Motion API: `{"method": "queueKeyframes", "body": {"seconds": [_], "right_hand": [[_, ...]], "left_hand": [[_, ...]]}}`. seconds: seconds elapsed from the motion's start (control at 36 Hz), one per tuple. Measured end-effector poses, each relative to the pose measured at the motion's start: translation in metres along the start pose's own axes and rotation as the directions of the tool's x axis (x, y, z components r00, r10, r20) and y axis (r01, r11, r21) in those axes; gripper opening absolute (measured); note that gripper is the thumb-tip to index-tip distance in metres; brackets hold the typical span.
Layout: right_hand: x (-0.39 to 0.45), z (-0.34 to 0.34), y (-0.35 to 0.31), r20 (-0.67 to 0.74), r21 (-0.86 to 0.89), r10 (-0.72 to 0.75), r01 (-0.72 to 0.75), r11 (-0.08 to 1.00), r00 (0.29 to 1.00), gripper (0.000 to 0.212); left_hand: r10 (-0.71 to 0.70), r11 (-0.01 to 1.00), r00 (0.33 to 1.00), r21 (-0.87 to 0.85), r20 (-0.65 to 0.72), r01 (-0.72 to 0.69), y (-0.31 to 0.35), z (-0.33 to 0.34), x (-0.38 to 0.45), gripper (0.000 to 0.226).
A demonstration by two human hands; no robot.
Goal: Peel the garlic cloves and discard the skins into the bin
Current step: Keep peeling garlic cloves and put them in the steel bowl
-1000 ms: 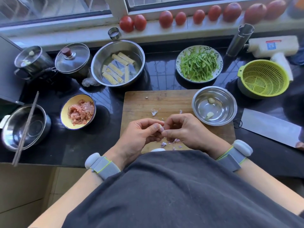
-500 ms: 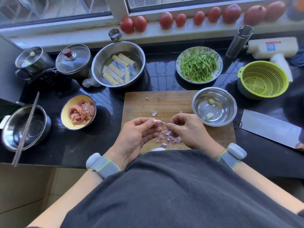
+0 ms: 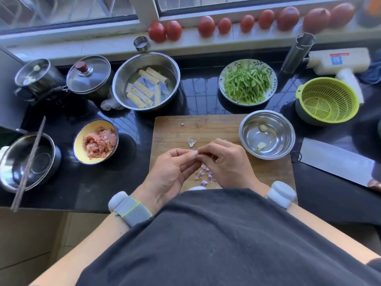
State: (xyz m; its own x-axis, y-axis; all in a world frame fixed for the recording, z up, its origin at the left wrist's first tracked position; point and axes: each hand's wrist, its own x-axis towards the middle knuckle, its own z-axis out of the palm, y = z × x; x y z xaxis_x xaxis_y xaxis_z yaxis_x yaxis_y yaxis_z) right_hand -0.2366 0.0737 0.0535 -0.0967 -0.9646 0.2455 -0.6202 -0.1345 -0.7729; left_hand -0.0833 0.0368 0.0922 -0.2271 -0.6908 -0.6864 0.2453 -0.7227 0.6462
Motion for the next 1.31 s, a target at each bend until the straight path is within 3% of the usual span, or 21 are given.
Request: {"method": "queueKeyframes", "body": {"seconds": [0.17,0.36,0.44,0.53,0.67,0.83,0.94,1.14,1.31], "right_hand": [[-0.001,-0.002,-0.003,-0.039,0.209,0.137,-0.126,0.97,0.99,0.007],[-0.001,0.0,-0.003,-0.009,0.111,0.193,-0.191,0.975,0.981,0.005],[-0.002,0.0,-0.004,0.072,0.153,0.218,-0.227,0.962,0.973,0.011],[-0.004,-0.001,-0.007,0.136,0.089,0.194,-0.207,0.974,0.972,0.016],[-0.001,-0.004,-0.011,0.12,0.023,0.236,-0.24,0.97,0.964,0.018],[-0.002,0.0,-0.011,0.056,-0.06,0.268,-0.265,0.962,0.962,0.011],[-0.002,-0.001,-0.012,0.057,-0.07,0.3,-0.296,0.953,0.952,0.012],[-0.001,0.0,-0.001,0.001,0.016,0.414,-0.414,0.91,0.91,0.013],[-0.003,0.0,0.006,0.04,-0.022,0.485,-0.485,0.874,0.873,0.017]], "left_hand": [[0.015,1.0,0.999,-0.015,0.034,-0.015,0.001,-0.002,-0.001,0.01],[0.006,1.0,0.999,-0.024,0.04,-0.005,0.0,0.0,0.001,0.012],[0.025,0.999,0.999,-0.046,0.033,-0.023,0.0,0.0,0.001,0.011],[0.084,0.996,0.996,0.001,0.017,-0.084,-0.001,0.001,0.001,0.011],[0.217,0.958,0.976,0.194,-0.004,-0.213,-0.004,0.001,0.001,0.012],[0.258,0.932,0.966,0.26,0.013,-0.253,-0.006,0.003,0.001,0.016],[0.23,0.942,0.973,0.248,0.021,-0.228,-0.006,0.004,-0.001,0.015],[0.076,0.997,0.997,-0.007,0.018,-0.076,-0.003,0.003,-0.001,0.015],[-0.014,0.999,1.0,-0.033,0.021,0.015,-0.005,0.0,0.001,0.017]]}}
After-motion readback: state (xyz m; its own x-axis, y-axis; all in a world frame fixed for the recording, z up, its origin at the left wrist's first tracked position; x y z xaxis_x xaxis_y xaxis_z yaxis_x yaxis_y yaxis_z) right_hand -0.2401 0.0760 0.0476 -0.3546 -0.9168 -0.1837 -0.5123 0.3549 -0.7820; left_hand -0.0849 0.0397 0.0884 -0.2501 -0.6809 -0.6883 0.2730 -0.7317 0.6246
